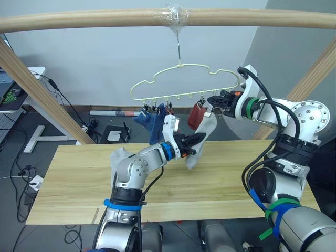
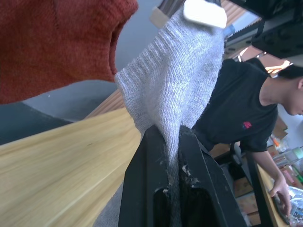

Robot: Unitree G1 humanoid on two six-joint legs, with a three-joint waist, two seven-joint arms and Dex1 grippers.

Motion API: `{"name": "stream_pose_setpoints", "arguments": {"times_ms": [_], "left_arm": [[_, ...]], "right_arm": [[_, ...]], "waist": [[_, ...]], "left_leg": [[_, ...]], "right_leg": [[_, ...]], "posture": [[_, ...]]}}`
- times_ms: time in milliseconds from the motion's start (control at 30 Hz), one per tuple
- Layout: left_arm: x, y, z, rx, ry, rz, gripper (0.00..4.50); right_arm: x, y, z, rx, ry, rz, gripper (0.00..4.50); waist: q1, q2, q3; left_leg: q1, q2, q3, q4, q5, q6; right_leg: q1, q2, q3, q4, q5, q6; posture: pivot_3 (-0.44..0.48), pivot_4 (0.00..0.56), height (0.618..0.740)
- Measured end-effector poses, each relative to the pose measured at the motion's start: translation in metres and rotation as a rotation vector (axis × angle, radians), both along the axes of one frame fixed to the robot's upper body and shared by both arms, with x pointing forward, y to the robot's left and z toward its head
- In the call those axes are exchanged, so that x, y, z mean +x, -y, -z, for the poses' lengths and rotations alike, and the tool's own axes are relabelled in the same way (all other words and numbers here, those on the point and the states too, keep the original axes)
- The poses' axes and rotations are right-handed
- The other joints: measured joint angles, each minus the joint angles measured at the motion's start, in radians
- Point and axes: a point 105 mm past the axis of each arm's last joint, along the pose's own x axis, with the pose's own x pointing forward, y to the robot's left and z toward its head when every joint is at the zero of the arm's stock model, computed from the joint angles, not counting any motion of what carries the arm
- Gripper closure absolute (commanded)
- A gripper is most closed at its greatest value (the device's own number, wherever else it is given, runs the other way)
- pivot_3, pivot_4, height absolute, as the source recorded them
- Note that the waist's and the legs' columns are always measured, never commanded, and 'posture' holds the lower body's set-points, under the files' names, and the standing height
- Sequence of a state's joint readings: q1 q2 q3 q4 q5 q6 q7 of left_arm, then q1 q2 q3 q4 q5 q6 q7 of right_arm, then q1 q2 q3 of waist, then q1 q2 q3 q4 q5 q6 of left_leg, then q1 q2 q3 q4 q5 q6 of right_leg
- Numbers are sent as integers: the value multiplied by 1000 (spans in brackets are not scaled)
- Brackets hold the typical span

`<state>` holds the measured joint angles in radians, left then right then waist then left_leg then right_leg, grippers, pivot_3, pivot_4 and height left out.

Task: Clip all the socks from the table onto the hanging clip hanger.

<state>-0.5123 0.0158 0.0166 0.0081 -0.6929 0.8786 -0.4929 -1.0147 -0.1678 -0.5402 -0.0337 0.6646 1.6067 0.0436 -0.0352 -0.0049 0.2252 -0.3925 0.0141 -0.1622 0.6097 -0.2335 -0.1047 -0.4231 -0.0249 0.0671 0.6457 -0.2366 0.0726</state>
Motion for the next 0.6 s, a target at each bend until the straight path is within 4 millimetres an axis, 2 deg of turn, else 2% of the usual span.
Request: {"name": "stream_pose_setpoints", "arguments": {"times_ms": [33,133,333,467,600], "left_arm": [[0,0,-1,-1,3,2,4482],[0,1,-1,-1,3,2,4500],[-1,2,-1,-3,2,5,4500],[-1,4,-2,-9,2,9,4500],[-2,6,-2,-15,4,12,4500]], "right_arm": [[0,-1,0,1,1,-3,4500],[-1,-1,-1,31,0,-18,3617],[-3,-5,-4,75,3,-52,1384],[-5,1,-8,75,18,-52,22],[-7,13,-16,64,54,-36,22]], "waist": [[0,0,0],[-1,0,0],[-2,0,0],[-2,0,0],[-2,0,0]], "left_leg": [[0,0,0,0,0,0],[0,0,0,0,0,0],[0,0,0,0,0,0],[0,0,0,0,0,0],[-1,0,0,0,0,0]], "right_leg": [[0,0,0,0,0,0],[0,0,0,0,0,0],[0,0,0,0,0,0],[0,0,0,0,0,0],[0,0,0,0,0,0]], "posture": [[16,213,740],[16,213,740],[14,216,740],[14,216,740],[10,202,740]]}}
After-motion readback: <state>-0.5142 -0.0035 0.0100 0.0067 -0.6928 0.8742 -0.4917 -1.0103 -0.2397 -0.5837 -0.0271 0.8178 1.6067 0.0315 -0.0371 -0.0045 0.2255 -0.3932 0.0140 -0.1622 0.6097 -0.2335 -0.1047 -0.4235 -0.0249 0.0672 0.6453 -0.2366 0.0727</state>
